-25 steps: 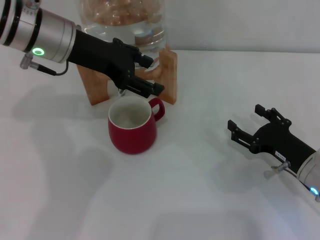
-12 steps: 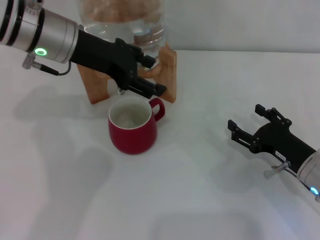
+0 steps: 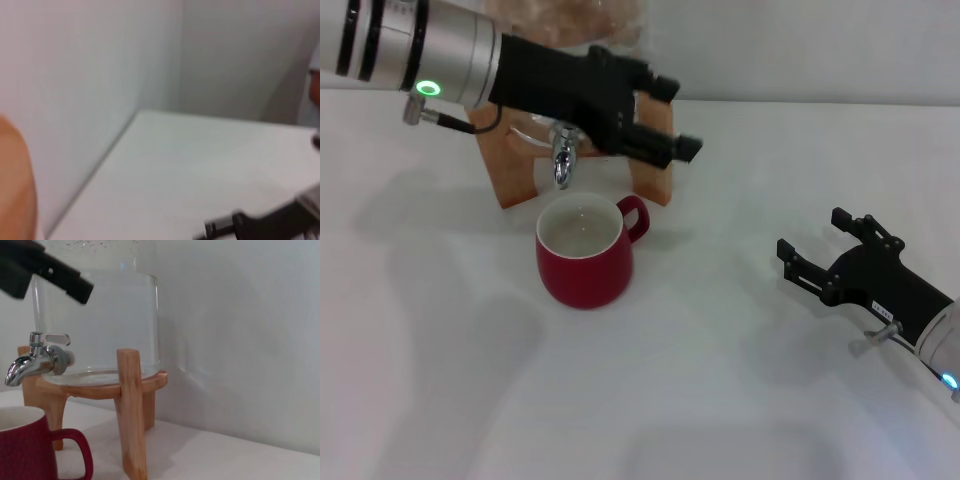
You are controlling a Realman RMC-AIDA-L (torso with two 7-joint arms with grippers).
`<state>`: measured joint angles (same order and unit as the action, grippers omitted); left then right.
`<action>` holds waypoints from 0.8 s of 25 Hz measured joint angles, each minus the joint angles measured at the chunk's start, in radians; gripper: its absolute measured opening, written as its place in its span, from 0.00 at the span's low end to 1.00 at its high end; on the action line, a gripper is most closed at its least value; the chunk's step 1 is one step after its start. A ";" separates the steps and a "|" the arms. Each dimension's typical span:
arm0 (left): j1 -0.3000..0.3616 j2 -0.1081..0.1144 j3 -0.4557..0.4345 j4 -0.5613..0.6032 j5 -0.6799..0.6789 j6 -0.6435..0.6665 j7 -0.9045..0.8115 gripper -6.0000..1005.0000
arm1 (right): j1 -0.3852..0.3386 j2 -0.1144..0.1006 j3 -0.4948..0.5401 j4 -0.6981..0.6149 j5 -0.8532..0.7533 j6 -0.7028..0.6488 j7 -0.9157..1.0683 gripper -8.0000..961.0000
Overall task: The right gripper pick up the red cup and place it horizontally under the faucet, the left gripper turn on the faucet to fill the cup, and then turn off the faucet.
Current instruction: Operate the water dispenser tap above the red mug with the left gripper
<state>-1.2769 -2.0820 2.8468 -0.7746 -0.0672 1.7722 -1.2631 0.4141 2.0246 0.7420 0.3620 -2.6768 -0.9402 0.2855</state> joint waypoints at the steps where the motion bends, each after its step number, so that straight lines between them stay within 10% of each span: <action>1: 0.011 0.000 0.000 0.000 -0.039 0.009 0.008 0.87 | 0.000 0.000 0.000 0.000 0.000 0.000 0.000 0.91; 20: 0.250 -0.004 -0.002 0.180 -0.351 0.044 0.182 0.87 | 0.005 -0.001 0.009 -0.013 0.000 0.000 0.003 0.91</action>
<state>-1.0267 -2.0860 2.8448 -0.5944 -0.4180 1.8161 -1.0814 0.4196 2.0238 0.7513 0.3492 -2.6767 -0.9401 0.2885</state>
